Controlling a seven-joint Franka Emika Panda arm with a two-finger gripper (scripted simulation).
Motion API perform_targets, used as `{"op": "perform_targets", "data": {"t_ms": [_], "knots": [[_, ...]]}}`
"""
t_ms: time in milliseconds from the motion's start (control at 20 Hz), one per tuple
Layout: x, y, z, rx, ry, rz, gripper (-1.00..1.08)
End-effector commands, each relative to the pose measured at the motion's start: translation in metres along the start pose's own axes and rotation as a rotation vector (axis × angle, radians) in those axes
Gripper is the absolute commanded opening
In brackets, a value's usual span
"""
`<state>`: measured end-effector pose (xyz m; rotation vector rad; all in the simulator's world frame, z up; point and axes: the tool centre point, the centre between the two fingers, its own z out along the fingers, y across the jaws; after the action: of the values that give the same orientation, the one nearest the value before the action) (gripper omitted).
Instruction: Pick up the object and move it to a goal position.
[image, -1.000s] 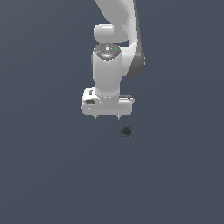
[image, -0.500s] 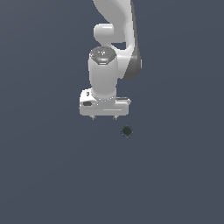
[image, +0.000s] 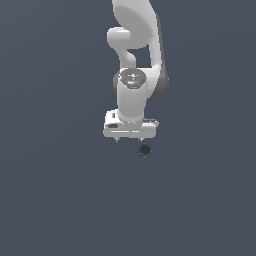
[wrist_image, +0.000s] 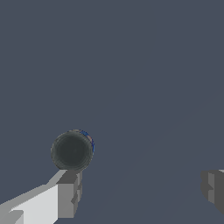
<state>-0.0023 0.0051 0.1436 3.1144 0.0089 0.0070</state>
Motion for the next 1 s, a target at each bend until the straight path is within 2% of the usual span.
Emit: {"op": "perform_targets", "data": {"t_ms": [0, 200, 450, 950], "knots": [[-0.002, -0.020, 0.018, 0.006, -0.001, 0.010, 1.00], [-0.009, -0.052, 0.047, 0.016, -0.002, 0.029, 1.00], [-0.016, -0.076, 0.070, 0.024, -0.004, 0.044, 1.00], [-0.019, -0.083, 0.082, 0.026, -0.006, 0.047, 1.00]]}}
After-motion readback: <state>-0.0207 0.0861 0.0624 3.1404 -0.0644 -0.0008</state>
